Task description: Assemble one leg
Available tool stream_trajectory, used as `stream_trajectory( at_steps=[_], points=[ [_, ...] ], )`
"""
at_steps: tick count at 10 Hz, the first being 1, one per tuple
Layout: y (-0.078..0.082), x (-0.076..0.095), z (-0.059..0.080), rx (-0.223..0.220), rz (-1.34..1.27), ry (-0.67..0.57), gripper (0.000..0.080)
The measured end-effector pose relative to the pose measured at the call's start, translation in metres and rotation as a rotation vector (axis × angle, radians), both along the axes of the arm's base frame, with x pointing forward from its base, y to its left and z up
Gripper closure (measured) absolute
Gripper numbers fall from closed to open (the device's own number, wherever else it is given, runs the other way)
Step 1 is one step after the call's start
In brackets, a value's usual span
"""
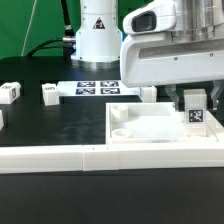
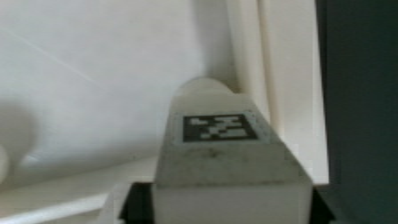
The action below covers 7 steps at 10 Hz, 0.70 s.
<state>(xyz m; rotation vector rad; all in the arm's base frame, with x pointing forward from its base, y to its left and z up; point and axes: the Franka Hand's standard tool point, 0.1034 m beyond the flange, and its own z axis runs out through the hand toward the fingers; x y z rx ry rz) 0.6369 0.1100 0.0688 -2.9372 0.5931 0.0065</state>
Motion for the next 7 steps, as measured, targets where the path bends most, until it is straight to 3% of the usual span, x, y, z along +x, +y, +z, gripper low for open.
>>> stream_trajectory(
  at_steps=[7],
  points=[
    [0.0085, -0.0038, -0.0011, 0.012, -0.801, 0.101, 0.0506]
  ],
)
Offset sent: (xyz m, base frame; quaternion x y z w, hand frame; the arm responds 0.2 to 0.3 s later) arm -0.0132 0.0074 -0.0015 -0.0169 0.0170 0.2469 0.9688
